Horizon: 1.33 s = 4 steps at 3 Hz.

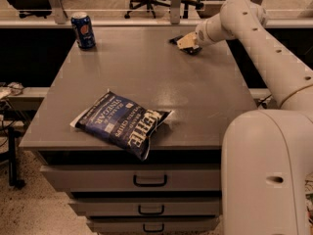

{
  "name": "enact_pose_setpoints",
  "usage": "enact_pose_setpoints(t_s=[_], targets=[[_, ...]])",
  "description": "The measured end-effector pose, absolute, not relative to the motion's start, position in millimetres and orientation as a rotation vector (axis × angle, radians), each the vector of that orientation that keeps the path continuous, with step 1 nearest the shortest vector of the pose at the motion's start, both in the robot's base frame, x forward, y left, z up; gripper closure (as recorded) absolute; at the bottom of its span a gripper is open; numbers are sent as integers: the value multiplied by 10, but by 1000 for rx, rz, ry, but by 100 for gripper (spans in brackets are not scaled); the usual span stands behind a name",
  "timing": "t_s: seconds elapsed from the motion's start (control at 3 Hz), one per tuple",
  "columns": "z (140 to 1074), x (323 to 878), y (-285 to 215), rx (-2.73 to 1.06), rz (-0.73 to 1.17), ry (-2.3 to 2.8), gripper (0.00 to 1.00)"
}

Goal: Move rxbar blueberry near blue chip bag

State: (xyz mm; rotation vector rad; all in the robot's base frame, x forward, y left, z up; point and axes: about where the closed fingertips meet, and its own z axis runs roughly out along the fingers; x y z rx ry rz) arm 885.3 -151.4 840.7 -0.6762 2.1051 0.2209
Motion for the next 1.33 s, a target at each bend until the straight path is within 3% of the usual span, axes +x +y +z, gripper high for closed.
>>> enact_pose_setpoints(t_s=[0.33,1.33], targets=[[8488,8827,-1536,-677,220,2090,100],[9387,8441,-1475,-794,172,1913,100]])
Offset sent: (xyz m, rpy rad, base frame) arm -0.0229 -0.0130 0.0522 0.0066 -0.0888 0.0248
